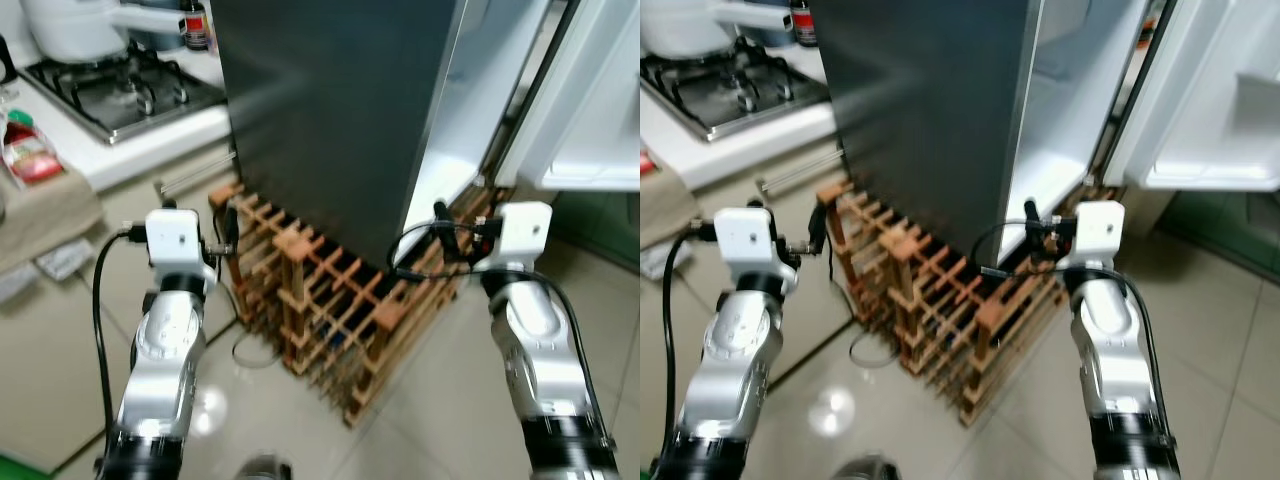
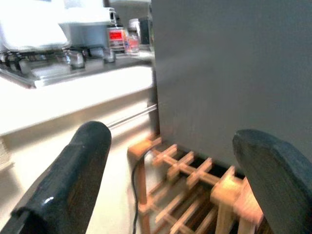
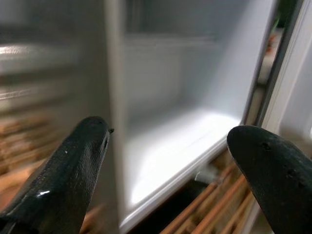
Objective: Restocking fridge
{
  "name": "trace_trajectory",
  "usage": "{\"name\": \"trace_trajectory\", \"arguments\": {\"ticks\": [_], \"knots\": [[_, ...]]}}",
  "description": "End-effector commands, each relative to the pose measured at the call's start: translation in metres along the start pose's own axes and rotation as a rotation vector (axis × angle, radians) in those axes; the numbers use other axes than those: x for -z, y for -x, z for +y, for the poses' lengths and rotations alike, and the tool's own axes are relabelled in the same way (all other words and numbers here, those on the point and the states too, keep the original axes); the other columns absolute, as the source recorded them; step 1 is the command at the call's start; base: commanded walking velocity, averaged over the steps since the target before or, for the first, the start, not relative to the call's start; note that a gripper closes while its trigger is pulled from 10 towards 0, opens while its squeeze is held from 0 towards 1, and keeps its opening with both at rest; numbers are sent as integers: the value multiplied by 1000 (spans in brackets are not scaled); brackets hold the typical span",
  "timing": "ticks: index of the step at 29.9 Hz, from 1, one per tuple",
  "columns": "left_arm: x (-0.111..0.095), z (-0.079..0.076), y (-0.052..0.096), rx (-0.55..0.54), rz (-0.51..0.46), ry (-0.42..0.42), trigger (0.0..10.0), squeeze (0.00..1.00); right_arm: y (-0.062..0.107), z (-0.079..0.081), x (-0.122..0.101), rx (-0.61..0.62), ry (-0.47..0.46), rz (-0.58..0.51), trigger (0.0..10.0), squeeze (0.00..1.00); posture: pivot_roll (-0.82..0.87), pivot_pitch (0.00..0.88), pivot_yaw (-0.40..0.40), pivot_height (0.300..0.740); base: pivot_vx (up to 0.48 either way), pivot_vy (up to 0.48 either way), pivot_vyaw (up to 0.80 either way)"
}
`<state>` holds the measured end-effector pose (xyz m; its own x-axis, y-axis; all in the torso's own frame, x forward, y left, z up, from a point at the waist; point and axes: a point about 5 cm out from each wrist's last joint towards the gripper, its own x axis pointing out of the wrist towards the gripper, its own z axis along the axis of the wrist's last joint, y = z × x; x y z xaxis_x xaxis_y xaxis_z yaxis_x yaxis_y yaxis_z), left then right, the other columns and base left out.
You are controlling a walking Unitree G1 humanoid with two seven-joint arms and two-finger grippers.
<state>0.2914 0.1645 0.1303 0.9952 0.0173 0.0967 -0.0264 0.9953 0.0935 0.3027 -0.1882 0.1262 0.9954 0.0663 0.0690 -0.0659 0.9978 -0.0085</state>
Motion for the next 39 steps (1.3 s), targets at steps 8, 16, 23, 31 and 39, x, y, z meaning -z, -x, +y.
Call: {"name": "trace_trajectory", "arguments": {"ticks": [8, 16, 23, 31, 39], "knots": [[0, 0, 0, 24, 5, -7, 10000, 0, 0, 7, 1, -36, -39, -1, 10000, 0, -50, 0, 6, 740, 0, 0, 635], [0, -8, -7, 32, 8, -26, 10000, 0, -3, 8, 4, -31, -64, 5, 10000, 0, -42, 0, 5, 740, 0, 0, 636], [-4, -8, -14, 26, -8, -29, 10000, 0, -9, 9, 4, -25, -67, 2, 10000, 0, -38, 0, 8, 740, 0, -356, 613], [6, -7, -21, -28, 79, 74, 10000, 0, -13, 10, 6, -14, -63, 5, 10000, 0, -38, 0, 7, 740, 0, -463, 590], [-3, -13, -29, -14, 41, 76, 10000, 0, -16, 13, 7, -22, -62, 6, 10000, 0, -30, 0, 1, 740, 0, -451, 558]]}}
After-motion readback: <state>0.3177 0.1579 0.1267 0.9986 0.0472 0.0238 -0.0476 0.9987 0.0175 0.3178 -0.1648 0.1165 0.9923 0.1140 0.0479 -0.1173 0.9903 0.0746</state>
